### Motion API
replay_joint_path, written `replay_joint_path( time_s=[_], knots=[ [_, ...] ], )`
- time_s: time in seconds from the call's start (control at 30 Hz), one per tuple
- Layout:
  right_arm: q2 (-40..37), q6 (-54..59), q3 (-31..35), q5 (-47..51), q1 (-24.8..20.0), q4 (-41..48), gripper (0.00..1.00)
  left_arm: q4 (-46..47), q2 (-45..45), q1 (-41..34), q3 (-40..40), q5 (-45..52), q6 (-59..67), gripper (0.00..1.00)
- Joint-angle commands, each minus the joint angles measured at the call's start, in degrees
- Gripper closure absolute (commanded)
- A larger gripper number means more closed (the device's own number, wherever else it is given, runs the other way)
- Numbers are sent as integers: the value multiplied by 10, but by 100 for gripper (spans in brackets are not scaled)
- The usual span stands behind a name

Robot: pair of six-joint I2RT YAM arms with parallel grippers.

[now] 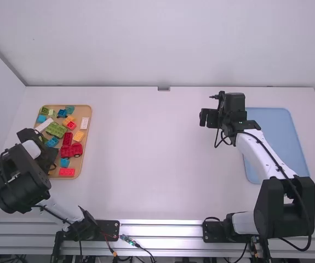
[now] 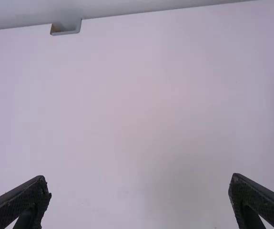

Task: Assemble lego blocks to make yellow taxi

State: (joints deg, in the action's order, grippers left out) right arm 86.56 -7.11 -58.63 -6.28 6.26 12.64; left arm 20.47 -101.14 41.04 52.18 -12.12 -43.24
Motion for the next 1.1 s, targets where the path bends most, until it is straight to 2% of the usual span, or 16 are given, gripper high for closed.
replay_joint_path(
  time_s=[0.0, 0.1, 0.2, 0.33, 0.6, 0.7, 0.87, 1.07],
  knots=[
    [2, -2, -11, -1, 2, 0, 1, -2, -3, -1, -10, 7, 11, 1],
    [2, -2, -11, -1, 2, 1, 1, 1, -3, -2, -8, 7, 11, 0],
    [2, -2, -11, -1, 2, 1, 1, 9, -3, -2, -1, 7, 11, 4],
    [2, -2, -11, -1, 2, 1, 1, 27, -3, -2, 14, 7, 17, 0],
    [2, -2, -11, -1, 2, 1, 1, 51, -3, -2, 37, 7, 17, 0],
    [2, -2, -11, -1, 2, 1, 1, 39, -3, -2, 31, 7, 17, 8],
    [2, -2, -10, -1, 2, 1, 1, 30, -3, -2, 25, 7, 17, 16],
    [2, -2, -10, -1, 2, 1, 1, 30, -3, -1, 25, 7, 15, 18]
  ],
)
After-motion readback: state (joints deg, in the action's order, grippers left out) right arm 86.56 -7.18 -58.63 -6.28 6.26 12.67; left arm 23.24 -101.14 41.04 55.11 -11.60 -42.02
